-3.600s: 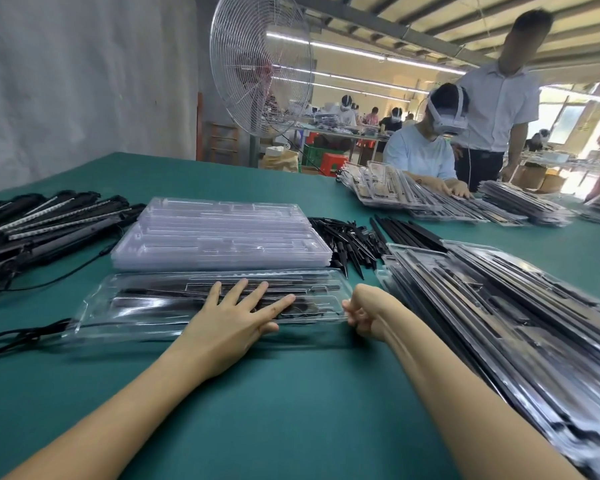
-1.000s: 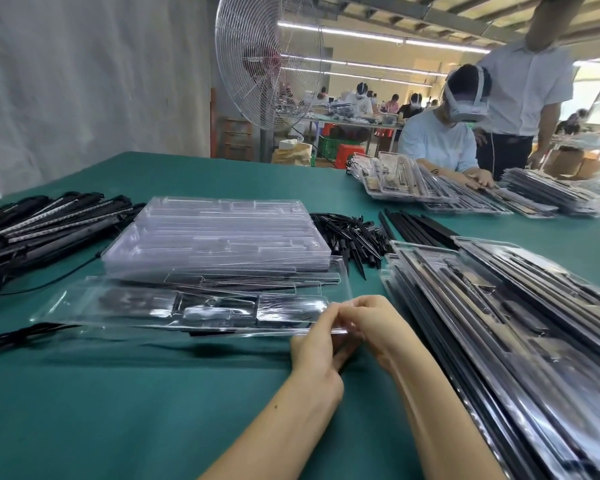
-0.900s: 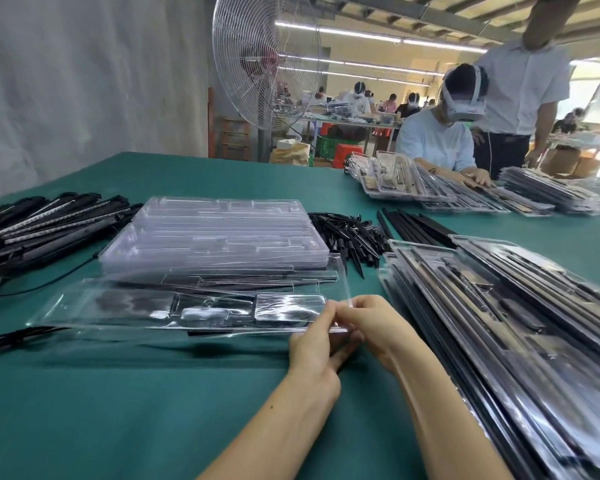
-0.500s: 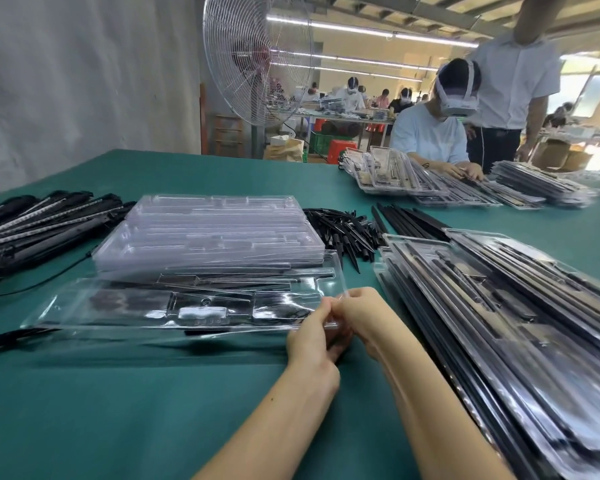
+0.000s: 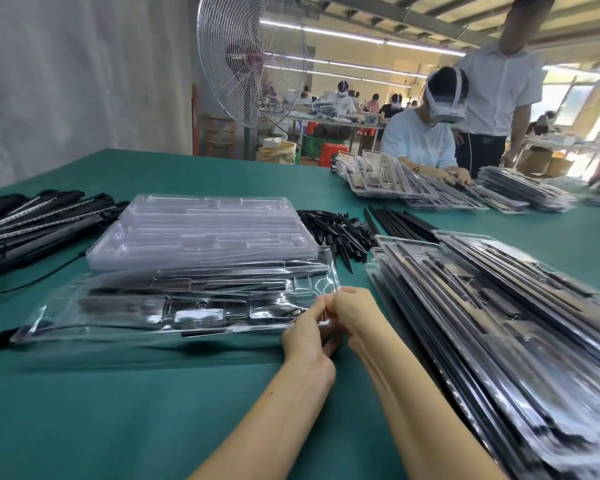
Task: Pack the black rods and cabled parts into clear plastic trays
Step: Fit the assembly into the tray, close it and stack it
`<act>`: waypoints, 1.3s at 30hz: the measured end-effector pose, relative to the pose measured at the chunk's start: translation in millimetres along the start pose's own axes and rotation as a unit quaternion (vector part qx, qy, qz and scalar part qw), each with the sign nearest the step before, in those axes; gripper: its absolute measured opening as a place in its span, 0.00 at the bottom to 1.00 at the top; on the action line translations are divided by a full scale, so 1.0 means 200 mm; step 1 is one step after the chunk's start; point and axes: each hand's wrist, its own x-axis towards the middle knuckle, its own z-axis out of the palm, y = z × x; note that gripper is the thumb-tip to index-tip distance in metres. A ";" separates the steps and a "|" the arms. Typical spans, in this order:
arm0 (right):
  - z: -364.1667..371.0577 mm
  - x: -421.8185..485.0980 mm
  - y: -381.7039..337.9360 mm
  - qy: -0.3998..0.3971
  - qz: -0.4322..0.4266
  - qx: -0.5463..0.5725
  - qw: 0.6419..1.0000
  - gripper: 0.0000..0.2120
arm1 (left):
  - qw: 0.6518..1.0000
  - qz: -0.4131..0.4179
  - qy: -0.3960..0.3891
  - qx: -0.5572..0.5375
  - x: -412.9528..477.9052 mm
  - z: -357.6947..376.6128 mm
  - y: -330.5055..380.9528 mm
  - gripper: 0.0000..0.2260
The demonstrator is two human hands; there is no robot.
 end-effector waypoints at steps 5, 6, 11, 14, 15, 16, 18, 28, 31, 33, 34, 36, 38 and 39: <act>-0.01 -0.02 -0.01 -0.025 -0.014 -0.008 1.000 0.15 | 1.000 0.016 0.002 0.001 -0.01 -0.01 0.00 0.03; -0.03 -0.02 -0.01 -0.042 -0.014 -0.001 0.999 0.14 | 1.000 0.022 0.002 0.002 -0.01 -0.01 -0.01 0.04; -0.09 -0.03 0.02 -0.140 -0.013 0.084 0.987 0.06 | 0.999 0.040 0.000 -0.003 -0.01 -0.02 -0.02 0.10; -0.12 -0.02 0.02 -0.153 -0.009 0.142 0.978 0.07 | 0.999 0.031 -0.018 -0.002 -0.02 -0.02 -0.01 0.05; -0.14 -0.02 0.01 -0.158 -0.010 0.130 0.979 0.07 | 0.999 0.026 -0.024 -0.003 -0.01 -0.02 -0.01 0.06; -0.15 -0.02 0.00 -0.171 -0.010 0.109 0.979 0.07 | 0.999 0.024 -0.027 -0.003 -0.01 -0.02 -0.01 0.07; -0.18 -0.01 -0.02 -0.196 -0.009 0.062 0.979 0.06 | 0.999 0.019 -0.031 -0.002 -0.02 -0.02 0.00 0.08; -0.16 -0.02 -0.07 -0.169 -0.008 -0.077 0.983 0.08 | 1.000 0.010 -0.015 -0.020 -0.04 -0.02 0.01 0.05; -0.14 -0.03 -0.07 -0.150 -0.021 -0.108 0.983 0.11 | 1.000 0.018 -0.010 -0.022 -0.04 -0.02 0.00 0.06; -0.13 -0.03 -0.08 -0.130 -0.019 -0.148 0.980 0.11 | 1.000 0.021 -0.005 -0.021 -0.04 -0.02 0.00 0.06; -0.12 -0.03 -0.09 -0.122 -0.021 -0.164 0.979 0.11 | 1.000 0.020 -0.004 -0.021 -0.04 -0.01 0.00 0.06; -0.12 -0.03 -0.08 -0.116 -0.026 -0.166 0.979 0.10 | 0.999 0.021 -0.003 -0.026 -0.04 -0.01 0.00 0.06; -0.13 -0.04 -0.06 -0.142 -0.019 -0.104 0.984 0.10 | 0.999 0.027 -0.002 -0.027 -0.04 -0.02 0.00 0.06; -0.14 -0.04 -0.04 -0.163 -0.015 -0.066 0.984 0.11 | 0.999 0.031 -0.003 -0.024 -0.04 -0.02 0.00 0.07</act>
